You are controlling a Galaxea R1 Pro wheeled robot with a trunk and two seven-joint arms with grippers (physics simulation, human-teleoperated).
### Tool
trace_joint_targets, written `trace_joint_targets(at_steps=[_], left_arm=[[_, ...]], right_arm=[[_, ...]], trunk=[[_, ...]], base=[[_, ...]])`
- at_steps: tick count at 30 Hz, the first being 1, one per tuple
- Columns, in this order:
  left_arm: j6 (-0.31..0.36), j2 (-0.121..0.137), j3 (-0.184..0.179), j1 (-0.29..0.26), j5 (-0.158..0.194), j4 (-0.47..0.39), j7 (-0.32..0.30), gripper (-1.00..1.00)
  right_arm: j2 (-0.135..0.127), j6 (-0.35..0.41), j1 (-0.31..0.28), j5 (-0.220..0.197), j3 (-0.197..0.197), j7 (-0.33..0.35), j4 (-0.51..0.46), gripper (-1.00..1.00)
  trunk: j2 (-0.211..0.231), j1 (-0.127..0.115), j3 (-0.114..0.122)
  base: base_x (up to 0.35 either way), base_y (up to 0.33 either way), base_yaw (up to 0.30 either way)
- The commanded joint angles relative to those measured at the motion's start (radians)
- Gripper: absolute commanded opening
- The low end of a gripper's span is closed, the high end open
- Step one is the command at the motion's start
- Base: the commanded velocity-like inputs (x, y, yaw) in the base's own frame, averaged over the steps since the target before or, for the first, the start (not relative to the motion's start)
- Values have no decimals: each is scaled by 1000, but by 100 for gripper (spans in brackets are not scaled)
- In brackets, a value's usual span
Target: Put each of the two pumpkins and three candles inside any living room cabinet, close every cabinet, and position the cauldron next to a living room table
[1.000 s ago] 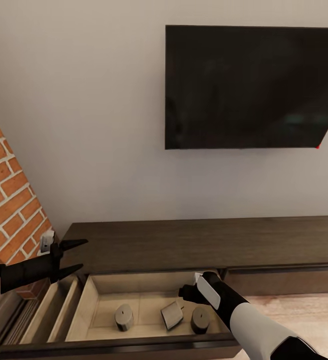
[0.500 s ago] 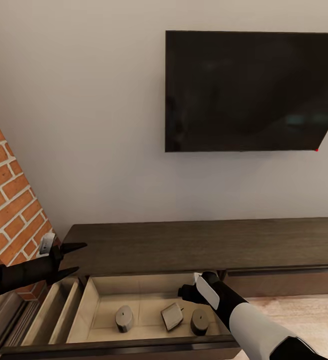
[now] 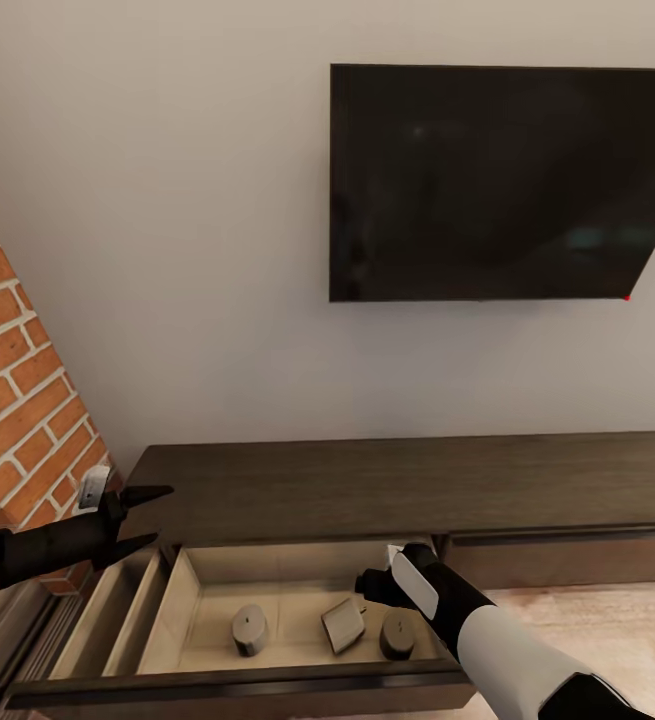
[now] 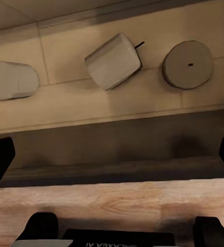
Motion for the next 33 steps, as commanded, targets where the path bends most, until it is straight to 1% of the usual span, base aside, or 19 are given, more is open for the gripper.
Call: trace_joint_targets(at_steps=[1, 5, 11, 33], left_arm=[[2, 0, 1, -1, 10, 0, 10, 100], [2, 0, 4, -1, 8, 0, 11, 100], [2, 0, 7, -1, 7, -1, 11, 100], [2, 0, 7, -1, 7, 0, 10, 100]], right_arm=[[-1, 2, -1, -11, 7, -9, -1, 100], [-1, 2, -1, -11, 7, -8, -1, 100], [-2, 1, -1, -10, 9, -9, -1, 100], [-5, 0, -1, -10, 7, -8, -1, 100]], trunk=[[-1, -1, -1], [-1, -1, -1], [-1, -1, -1], [153, -85, 68]], base=[[-276, 0, 0], [-195, 0, 0], [-29, 0, 0], [0, 0, 0]])
